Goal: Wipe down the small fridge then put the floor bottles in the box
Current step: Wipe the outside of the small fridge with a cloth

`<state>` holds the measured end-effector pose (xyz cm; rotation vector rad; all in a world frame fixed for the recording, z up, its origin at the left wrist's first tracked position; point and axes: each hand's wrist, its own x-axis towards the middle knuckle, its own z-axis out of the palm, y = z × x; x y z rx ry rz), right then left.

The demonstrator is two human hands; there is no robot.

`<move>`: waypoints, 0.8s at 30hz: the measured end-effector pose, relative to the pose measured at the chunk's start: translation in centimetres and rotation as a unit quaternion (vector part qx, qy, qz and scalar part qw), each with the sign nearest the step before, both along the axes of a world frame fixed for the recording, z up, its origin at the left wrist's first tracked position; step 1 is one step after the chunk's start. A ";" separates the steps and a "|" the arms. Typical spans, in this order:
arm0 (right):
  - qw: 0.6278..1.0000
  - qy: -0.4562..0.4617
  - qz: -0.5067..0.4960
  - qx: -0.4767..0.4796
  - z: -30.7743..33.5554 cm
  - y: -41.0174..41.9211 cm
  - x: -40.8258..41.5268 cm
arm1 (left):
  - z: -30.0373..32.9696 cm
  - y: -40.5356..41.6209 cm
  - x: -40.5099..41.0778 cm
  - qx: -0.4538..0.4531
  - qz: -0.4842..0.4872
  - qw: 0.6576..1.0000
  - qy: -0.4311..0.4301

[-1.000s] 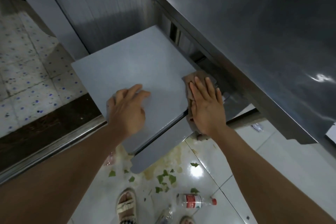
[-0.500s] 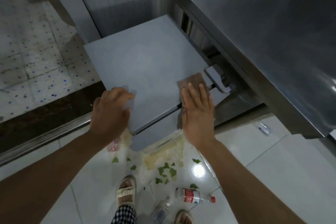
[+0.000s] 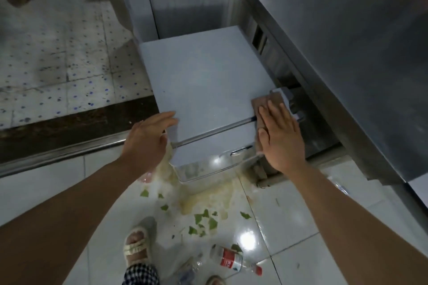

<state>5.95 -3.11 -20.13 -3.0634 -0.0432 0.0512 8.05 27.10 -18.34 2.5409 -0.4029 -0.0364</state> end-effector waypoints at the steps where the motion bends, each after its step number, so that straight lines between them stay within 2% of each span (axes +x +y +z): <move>1: 1.000 -0.008 -0.005 0.002 0.0 -0.3 0.3 | -0.2 0.1 0.1 -0.007 0.001 1.000 0.000; 5: 0.992 -0.068 -0.064 0.085 -0.7 4.0 -0.7 | -0.7 0.8 0.3 -0.033 -0.003 0.999 0.011; 9: 0.981 -0.109 -0.027 0.161 -1.0 10.1 -2.8 | -0.9 1.5 0.6 -0.048 -0.028 0.998 0.028; 14: 0.974 -0.126 -0.014 0.186 -0.6 15.1 -4.2 | -0.2 3.2 1.1 -0.065 -0.058 0.996 0.030; 18: 0.974 -0.105 0.028 0.200 -0.3 18.8 -5.2 | 0.5 4.6 1.1 -0.070 -0.056 0.996 0.031; 20: 0.977 -0.094 0.089 0.171 -0.6 20.7 -5.6 | 0.8 4.9 0.8 -0.069 -0.058 0.995 0.038; 24: 0.976 -0.069 0.202 0.044 -1.0 20.2 -5.6 | 1.6 5.2 0.8 -0.063 -0.071 0.994 0.045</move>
